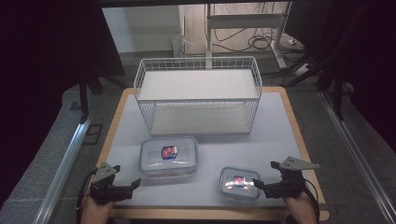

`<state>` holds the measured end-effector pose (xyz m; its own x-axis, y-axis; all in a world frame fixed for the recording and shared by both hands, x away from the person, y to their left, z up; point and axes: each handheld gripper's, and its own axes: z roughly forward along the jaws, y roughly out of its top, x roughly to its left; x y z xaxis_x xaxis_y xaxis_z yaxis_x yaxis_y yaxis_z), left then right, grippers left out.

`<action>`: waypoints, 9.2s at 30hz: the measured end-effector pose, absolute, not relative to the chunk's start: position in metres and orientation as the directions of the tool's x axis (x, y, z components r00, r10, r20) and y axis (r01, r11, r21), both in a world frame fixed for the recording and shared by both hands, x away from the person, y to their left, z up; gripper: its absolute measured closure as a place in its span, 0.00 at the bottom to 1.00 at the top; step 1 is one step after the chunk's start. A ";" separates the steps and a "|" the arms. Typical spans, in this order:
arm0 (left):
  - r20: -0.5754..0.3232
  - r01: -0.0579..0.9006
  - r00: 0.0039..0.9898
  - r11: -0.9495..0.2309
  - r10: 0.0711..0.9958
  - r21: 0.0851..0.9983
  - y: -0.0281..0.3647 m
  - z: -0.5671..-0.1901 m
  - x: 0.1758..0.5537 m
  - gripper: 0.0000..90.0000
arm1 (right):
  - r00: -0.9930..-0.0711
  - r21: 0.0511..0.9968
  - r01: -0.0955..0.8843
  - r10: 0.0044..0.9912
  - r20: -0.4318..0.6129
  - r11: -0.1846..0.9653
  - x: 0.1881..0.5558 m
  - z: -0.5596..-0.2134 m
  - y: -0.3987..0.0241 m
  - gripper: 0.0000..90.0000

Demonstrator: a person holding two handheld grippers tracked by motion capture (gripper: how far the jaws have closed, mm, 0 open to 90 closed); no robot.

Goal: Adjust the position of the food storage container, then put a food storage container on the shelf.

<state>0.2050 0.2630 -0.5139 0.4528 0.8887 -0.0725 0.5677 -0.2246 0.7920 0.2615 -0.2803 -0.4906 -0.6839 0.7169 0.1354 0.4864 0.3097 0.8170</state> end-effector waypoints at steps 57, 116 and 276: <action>-0.017 0.548 0.480 -0.284 0.877 0.787 0.252 -0.525 0.207 0.07 | -0.890 0.647 0.379 0.452 0.059 0.662 0.251 -0.480 -0.142 1.00; -0.203 0.640 0.394 -0.109 0.897 0.761 0.266 -0.523 0.249 0.93 | -0.756 0.639 0.539 0.650 0.080 0.548 0.262 -0.487 -0.204 1.00; -0.654 0.778 0.521 0.010 0.549 0.628 0.182 -0.516 0.301 0.58 | -0.609 0.635 0.744 0.603 0.515 0.209 0.334 -0.482 -0.207 0.53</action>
